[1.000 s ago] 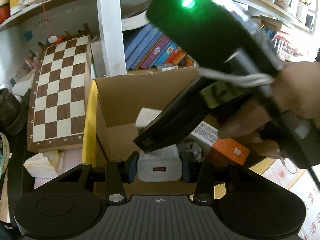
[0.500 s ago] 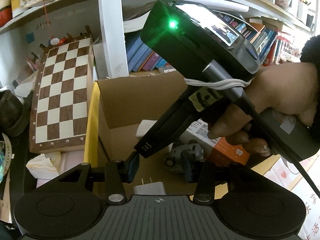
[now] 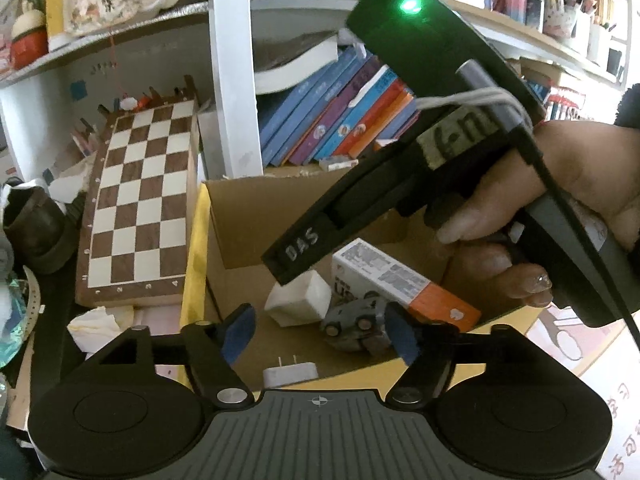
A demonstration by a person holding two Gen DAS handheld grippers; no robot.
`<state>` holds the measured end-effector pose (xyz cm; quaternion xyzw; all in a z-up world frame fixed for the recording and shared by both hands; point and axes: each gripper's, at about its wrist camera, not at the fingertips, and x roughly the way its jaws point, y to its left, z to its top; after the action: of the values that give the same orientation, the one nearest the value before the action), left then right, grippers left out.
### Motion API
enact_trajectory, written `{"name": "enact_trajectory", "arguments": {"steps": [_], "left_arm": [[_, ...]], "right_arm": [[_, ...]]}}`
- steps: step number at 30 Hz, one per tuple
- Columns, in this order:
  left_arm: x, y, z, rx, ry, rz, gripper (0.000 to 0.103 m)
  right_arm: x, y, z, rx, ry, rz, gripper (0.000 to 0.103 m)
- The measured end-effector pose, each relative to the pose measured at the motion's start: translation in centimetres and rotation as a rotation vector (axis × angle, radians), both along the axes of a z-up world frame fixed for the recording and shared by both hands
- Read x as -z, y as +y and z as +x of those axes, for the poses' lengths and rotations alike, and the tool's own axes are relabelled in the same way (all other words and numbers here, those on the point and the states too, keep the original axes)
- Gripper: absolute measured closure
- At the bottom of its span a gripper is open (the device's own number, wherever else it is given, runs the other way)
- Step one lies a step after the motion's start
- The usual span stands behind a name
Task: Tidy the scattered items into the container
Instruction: 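Lift both tools up and away from the yellow box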
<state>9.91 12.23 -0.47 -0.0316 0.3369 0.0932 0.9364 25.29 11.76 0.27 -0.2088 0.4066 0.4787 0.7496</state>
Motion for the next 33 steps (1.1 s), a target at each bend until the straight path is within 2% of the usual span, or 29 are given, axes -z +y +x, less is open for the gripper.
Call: {"name": "enact_trajectory", "arguments": {"steps": [10, 22, 27, 33], "left_arm": [[-1.2, -0.9, -2.7, -0.018, -0.042, 0.000, 0.008], [-2.4, -2.8, -6.1, -0.021, -0.080, 0.019, 0.004], [-2.9, -3.8, -7.1, 0.003, -0.092, 0.016, 0.003], [-2.5, -4.7, -8.2, 0.016, -0.075, 0.020, 0.002]], "right_arm": [[-2.7, -4.1, -2.3, 0.092, -0.046, 0.060, 0.019], [-4.7, -10.9, -7.1, 0.169, -0.145, 0.104, 0.014], [-4.4, -13.9, -9.5, 0.148, -0.135, 0.117, 0.012], [-4.0, -17.1, -11.4, 0.217, -0.145, 0.144, 0.005]]}}
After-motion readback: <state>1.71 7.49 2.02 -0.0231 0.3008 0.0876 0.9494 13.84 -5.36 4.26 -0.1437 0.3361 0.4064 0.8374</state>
